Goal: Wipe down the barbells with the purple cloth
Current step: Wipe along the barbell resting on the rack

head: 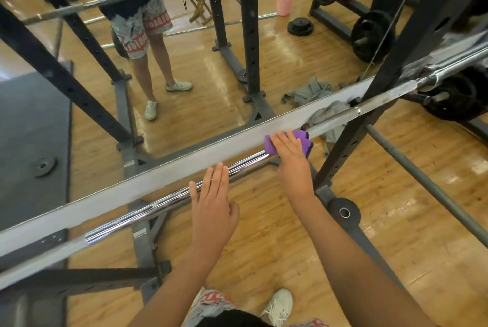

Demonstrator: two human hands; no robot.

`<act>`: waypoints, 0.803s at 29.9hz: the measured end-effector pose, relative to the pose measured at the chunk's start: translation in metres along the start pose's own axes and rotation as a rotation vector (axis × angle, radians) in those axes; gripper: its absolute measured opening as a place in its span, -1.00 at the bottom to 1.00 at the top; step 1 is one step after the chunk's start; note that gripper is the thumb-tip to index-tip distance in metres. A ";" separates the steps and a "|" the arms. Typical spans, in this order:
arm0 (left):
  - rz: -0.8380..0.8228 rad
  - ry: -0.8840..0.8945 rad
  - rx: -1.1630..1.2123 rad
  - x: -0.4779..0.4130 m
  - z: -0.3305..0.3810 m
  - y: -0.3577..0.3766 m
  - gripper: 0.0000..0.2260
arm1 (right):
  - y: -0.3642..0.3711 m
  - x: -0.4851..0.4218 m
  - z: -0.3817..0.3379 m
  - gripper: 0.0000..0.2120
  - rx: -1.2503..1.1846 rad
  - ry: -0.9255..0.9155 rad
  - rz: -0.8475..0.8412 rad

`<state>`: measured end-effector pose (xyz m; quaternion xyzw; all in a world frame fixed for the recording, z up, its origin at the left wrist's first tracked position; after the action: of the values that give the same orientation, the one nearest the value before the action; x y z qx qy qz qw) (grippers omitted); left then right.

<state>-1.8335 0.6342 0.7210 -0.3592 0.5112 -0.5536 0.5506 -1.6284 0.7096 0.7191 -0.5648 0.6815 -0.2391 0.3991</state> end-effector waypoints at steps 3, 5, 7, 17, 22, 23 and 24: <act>-0.040 0.039 -0.001 0.000 -0.004 -0.001 -0.28 | 0.013 0.010 -0.009 -0.25 -0.090 0.144 0.159; -0.054 0.081 0.020 -0.003 -0.010 -0.006 -0.31 | 0.018 0.016 -0.017 -0.29 -0.160 0.222 0.277; -0.080 0.113 0.058 -0.008 -0.015 -0.009 -0.34 | 0.024 0.022 -0.028 -0.30 -0.215 0.291 0.387; -0.151 0.241 0.080 -0.014 -0.026 -0.014 -0.34 | 0.059 0.048 -0.062 -0.15 -0.167 0.228 0.335; -0.151 0.289 0.076 -0.015 -0.029 -0.017 -0.33 | 0.034 0.028 -0.039 -0.26 -0.192 0.390 0.339; -0.152 0.295 0.073 -0.015 -0.029 -0.017 -0.33 | 0.033 0.027 -0.044 -0.28 -0.196 0.427 0.360; -0.156 0.300 0.073 -0.015 -0.030 -0.017 -0.34 | 0.036 0.028 -0.052 -0.29 -0.190 0.453 0.389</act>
<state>-1.8643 0.6517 0.7336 -0.2909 0.5379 -0.6600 0.4364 -1.6930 0.6852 0.7136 -0.3912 0.8676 -0.2132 0.2207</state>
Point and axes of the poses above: each hand's wrist, its own x-axis away from the middle knuckle, its own y-axis out of the palm, z = x × y, the point moved 4 cm from there along -x, towards the middle knuckle
